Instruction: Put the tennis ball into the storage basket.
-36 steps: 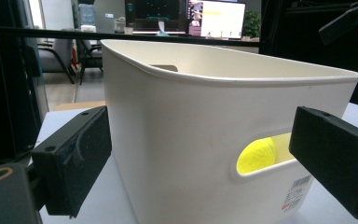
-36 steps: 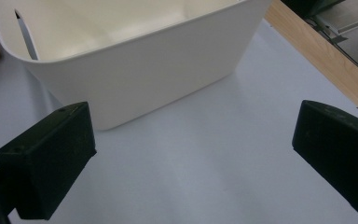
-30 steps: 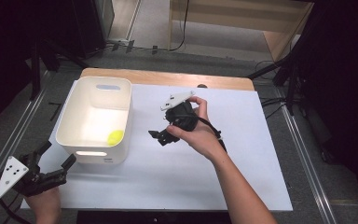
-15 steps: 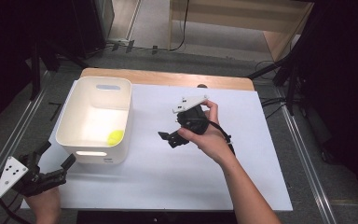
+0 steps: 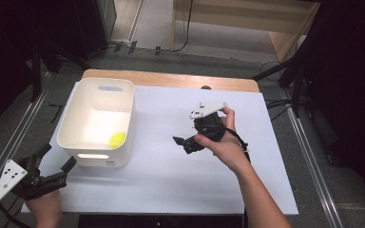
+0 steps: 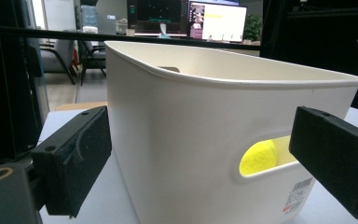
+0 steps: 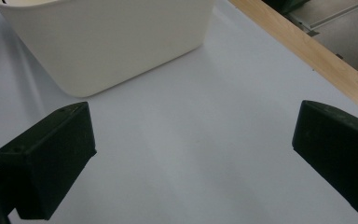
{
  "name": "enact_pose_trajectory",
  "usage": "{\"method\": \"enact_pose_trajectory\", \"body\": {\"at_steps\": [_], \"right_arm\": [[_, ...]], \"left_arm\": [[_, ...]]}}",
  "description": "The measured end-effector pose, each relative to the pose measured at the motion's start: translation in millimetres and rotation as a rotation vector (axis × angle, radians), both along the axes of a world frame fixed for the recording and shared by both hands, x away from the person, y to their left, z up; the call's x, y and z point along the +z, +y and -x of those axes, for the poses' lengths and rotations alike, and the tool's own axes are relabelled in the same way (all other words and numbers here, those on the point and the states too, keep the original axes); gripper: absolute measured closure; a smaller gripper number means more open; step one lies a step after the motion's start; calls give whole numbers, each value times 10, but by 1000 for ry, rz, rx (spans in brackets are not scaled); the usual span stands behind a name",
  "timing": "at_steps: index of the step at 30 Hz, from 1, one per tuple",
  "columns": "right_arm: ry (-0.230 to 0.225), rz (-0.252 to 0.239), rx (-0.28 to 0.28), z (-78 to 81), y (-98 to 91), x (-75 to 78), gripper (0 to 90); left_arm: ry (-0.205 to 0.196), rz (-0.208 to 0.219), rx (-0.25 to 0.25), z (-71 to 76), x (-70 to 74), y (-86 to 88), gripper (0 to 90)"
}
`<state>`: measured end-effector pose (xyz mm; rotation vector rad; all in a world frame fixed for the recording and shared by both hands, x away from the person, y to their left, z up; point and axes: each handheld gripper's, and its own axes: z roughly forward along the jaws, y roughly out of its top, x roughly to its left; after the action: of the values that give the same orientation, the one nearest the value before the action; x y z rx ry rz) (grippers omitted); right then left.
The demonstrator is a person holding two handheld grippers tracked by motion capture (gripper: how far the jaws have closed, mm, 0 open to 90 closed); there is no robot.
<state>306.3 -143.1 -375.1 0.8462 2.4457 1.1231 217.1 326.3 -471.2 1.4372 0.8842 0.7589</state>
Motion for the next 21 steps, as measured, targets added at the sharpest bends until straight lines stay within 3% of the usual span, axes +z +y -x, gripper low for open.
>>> {"method": "enact_pose_trajectory", "body": {"at_steps": [21], "right_arm": [[-9,-20,-75,154,-404,-112,0]], "left_arm": [[0,-12,1,0,-1,-3,58]]}}
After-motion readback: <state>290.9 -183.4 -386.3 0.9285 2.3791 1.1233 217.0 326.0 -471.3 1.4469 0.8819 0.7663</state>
